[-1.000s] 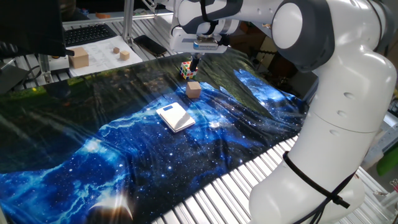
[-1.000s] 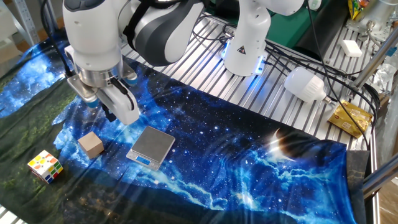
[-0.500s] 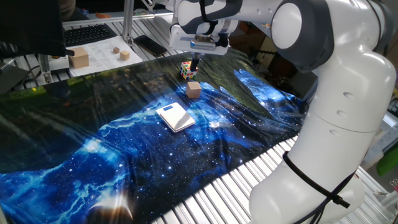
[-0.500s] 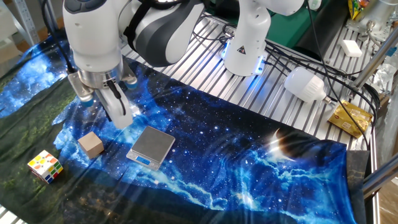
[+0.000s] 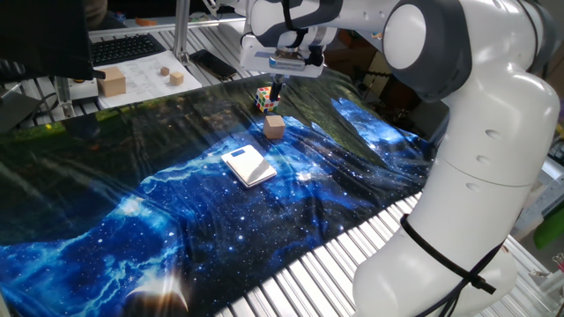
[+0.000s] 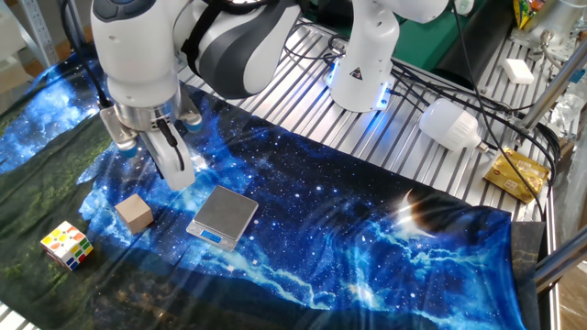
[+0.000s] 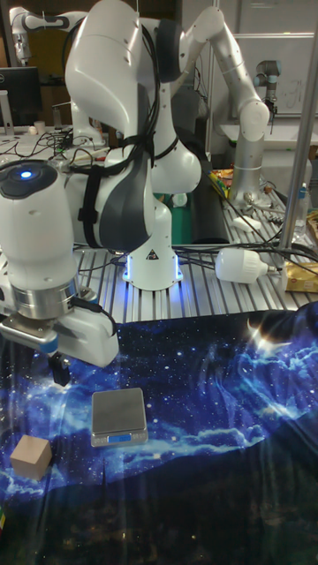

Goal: Place the block on the scale

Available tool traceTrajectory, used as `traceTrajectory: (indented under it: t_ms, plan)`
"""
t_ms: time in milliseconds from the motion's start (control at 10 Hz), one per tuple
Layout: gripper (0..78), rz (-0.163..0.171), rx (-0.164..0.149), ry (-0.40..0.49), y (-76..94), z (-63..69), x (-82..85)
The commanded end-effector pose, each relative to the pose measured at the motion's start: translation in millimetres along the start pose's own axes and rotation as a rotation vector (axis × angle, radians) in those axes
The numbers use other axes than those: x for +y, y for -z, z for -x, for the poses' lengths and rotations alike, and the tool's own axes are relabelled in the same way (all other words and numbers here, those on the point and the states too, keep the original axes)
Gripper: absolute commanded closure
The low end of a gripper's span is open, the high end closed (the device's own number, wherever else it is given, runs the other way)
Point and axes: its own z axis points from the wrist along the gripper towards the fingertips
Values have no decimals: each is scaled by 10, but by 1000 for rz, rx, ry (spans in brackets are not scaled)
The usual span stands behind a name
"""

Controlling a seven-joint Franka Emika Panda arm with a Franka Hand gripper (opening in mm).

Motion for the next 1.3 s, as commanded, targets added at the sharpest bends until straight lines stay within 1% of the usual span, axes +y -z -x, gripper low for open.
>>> traceTrajectory:
  t_ms: [100,300,400,500,600,1000,1200,1300]
  plan:
    - [776,0,0,5,14,9,-2]
    - [776,-1,-1,16,3,8,-3]
    - [776,-1,-1,29,-18,30,1]
    - [776,-2,-1,36,-45,63,1]
    - [776,-2,-7,45,-101,128,-14]
    - [776,-5,-7,43,-174,195,-34]
    - [776,-4,-10,51,-261,280,-83]
    - [776,-4,-11,54,-289,302,-101]
